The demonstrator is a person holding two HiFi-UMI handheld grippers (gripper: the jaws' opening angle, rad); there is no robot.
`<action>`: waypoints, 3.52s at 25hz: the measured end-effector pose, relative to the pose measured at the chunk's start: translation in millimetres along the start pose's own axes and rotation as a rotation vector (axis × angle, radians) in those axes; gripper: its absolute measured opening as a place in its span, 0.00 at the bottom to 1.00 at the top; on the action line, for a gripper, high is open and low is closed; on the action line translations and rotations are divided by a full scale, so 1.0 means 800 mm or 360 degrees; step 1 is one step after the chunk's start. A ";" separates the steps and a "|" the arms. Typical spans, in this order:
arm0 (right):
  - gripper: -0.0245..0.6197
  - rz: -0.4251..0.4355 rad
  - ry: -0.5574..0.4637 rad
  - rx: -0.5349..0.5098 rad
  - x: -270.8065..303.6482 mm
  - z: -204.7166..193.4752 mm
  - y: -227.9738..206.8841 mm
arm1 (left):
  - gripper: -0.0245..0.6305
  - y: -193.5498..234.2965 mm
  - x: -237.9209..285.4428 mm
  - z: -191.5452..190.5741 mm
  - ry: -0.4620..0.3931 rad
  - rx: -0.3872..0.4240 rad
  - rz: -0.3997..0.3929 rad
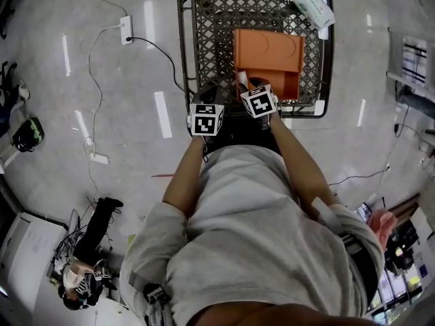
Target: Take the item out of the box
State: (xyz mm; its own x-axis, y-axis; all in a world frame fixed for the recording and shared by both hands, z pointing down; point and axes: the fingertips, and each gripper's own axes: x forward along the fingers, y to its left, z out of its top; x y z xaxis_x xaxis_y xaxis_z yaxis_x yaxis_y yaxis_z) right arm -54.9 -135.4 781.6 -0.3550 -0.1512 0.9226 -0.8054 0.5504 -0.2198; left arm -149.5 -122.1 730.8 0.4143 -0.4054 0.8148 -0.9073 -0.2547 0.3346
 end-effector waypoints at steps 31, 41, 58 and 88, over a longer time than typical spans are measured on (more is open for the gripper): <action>0.25 -0.0194 0.0012 0.0001 0.019 0.010 -0.023 | 0.05 0.000 -0.008 0.010 -0.0008 0.0092 -0.0047; 0.25 -0.0304 -0.0097 0.0061 -0.025 0.012 -0.019 | 0.05 -0.002 -0.021 0.033 -0.0085 0.0099 -0.0125; 0.25 -0.0491 -0.0259 0.0193 -0.103 -0.014 -0.008 | 0.05 -0.051 -0.035 0.049 -0.0149 0.0256 -0.0310; 0.24 -0.0312 -0.0860 0.0294 -0.250 -0.044 -0.016 | 0.05 -0.187 -0.064 0.027 -0.0267 0.0316 -0.0266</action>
State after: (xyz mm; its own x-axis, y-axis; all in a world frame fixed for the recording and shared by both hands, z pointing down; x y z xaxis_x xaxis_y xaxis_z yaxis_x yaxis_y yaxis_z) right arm 43.1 -83.4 610.9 -0.3433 -0.6578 0.6704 -0.9322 0.3256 -0.1578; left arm -33.4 -81.8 628.7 0.5776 -0.4784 0.6615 -0.8007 -0.4898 0.3450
